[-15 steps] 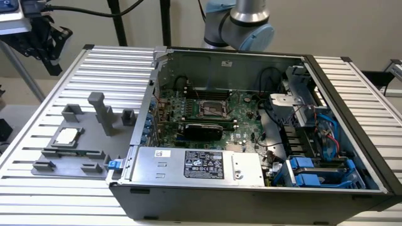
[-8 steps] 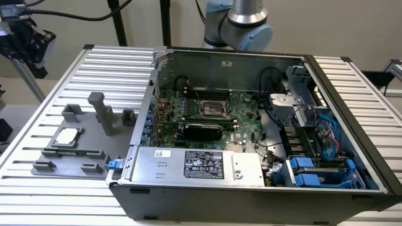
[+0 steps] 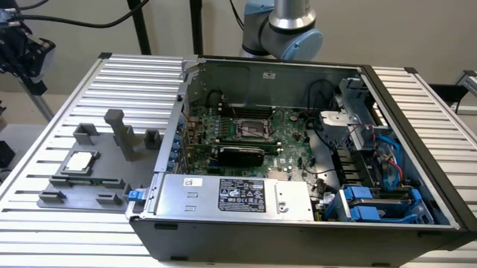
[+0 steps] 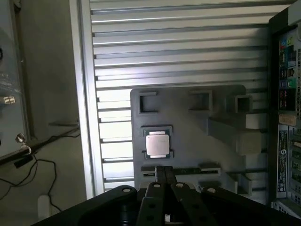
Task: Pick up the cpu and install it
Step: 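Reach for the cpu, then pick up the cpu and move it towards the insertion slot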
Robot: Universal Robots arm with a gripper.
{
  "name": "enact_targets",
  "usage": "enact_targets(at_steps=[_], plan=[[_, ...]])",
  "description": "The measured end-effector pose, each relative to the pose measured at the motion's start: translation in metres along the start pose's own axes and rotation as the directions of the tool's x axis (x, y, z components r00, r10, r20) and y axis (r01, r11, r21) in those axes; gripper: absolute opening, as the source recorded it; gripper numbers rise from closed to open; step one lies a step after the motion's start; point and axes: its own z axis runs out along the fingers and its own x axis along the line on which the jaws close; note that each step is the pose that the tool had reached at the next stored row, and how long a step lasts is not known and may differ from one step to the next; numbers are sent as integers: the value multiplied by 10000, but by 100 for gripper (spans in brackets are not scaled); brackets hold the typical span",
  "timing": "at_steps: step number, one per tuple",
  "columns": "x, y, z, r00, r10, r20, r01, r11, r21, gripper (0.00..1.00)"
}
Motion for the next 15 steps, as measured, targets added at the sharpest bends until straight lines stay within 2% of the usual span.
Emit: enact_targets(at_steps=[13,15], plan=[[1,0,0,10000,1,0,-1,10000,0,12],[1,0,-1,10000,1,-1,-1,10000,1,24]])
